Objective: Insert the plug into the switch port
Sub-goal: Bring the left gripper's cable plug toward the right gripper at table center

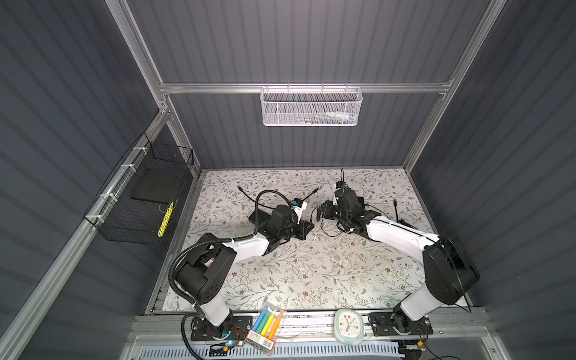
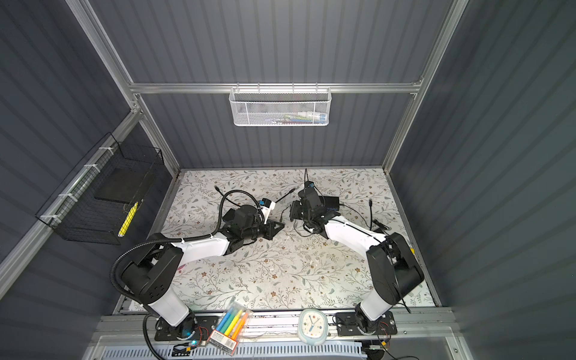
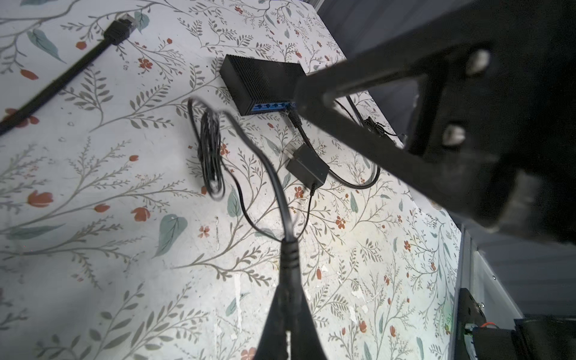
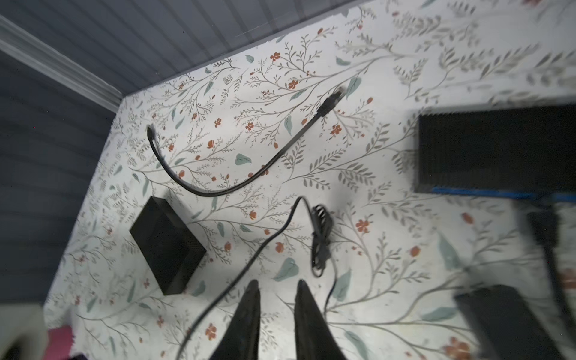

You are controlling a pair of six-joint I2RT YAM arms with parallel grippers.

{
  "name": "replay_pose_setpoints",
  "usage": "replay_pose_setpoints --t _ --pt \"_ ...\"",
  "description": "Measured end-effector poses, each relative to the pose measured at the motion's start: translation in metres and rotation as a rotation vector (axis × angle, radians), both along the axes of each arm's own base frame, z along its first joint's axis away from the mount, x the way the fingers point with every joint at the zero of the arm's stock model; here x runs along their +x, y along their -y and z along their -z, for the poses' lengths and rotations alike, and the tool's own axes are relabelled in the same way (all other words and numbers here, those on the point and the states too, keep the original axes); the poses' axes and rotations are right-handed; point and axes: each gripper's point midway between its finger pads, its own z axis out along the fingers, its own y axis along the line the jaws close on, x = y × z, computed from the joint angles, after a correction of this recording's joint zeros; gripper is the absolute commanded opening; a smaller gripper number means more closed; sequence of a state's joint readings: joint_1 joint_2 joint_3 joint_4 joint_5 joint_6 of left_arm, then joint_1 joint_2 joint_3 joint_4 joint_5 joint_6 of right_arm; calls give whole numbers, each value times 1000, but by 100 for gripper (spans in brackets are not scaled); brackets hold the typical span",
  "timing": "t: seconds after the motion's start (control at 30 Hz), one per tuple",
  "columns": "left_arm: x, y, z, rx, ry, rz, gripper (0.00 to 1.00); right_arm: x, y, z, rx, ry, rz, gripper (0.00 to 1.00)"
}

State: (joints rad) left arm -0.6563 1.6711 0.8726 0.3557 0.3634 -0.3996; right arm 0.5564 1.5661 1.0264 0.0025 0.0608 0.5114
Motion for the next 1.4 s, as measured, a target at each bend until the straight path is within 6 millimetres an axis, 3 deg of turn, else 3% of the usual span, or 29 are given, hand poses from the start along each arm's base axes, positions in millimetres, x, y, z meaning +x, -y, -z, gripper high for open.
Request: replay_pose_setpoints --t 0.13,0.17,0.23,0.37,0.47,0.57,0.7,0.97,1.3,1.4 --pt "3 -5 -10 63 26 46 0 -13 25 -29 -196 128 -75 31" --pt "2 -6 -12 79 30 58 0 -17 33 -36 -246 164 -84 35" --pt "0 -7 -13 107 34 84 0 -27 49 -52 -335 247 -90 58" --pt "-8 -9 -8 152 21 137 0 -47 94 -81 -353 392 -24 65" --pt "-15 -10 -5 173 7 170 0 -44 123 -88 -291 400 11 67" --pt "-21 -11 -2 187 -5 200 0 -42 105 -80 -255 365 -102 54" --pt "-30 -14 -4 202 -9 237 0 -53 72 -60 -268 317 -286 50" --pt "-46 -19 -9 226 -17 305 0 -90 18 -34 -421 402 -644 52" --pt "-60 -21 -15 255 -26 396 0 -110 -23 20 -655 481 -990 54" --pt "-62 -24 -14 271 -31 414 0 -113 -29 24 -713 517 -1040 54"
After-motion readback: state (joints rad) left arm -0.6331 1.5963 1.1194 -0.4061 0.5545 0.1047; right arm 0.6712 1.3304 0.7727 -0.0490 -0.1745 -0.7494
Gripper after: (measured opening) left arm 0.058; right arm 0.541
